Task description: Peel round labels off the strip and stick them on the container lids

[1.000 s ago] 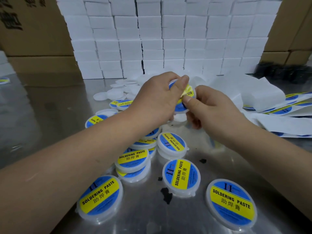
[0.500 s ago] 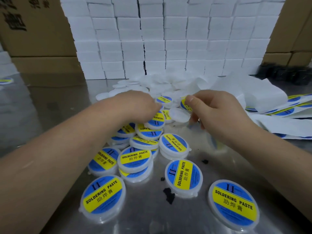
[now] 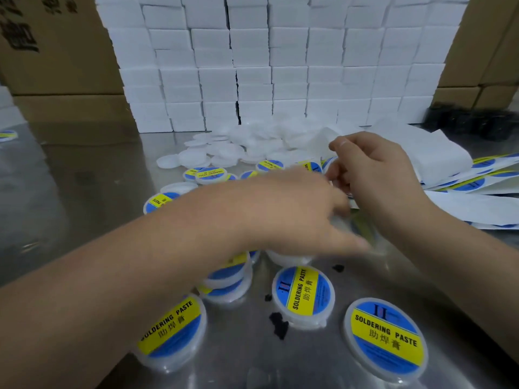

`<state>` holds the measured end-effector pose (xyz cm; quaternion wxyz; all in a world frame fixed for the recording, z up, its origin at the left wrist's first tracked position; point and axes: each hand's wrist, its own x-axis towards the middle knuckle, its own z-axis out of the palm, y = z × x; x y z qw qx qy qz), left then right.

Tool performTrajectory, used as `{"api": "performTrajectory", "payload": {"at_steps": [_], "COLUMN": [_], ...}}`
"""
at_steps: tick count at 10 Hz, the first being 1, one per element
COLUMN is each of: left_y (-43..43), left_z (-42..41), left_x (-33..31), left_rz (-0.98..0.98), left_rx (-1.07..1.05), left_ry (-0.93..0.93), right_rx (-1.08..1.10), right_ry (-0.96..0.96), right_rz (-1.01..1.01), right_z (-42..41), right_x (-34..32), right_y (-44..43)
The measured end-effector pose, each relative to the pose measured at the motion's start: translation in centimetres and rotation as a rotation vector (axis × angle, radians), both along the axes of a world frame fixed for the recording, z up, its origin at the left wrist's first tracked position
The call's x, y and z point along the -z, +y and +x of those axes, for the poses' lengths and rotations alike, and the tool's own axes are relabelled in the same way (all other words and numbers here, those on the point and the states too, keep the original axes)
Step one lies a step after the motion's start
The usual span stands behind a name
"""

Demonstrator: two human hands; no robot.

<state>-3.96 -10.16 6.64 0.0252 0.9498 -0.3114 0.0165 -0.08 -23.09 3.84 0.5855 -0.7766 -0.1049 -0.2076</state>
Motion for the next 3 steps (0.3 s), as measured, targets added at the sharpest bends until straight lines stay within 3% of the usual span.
{"api": "performTrajectory", "payload": {"at_steps": [1, 3], "left_y": [-1.7, 0.1], "left_z": [-2.1, 0.5], "left_x": [1.6, 1.5], "left_rz": [0.179, 0.315], "left_rx": [0.151, -0.115], "left_ry": [-0.039, -0.235], "right_rx": [0.000, -0.052], "right_ry": [0.011, -0.037], "right_rz": [0.026, 0.083], "right_z": [0.2, 0.0], "right_x": [0.1, -0.2], "right_y": [-0.2, -0.2]}}
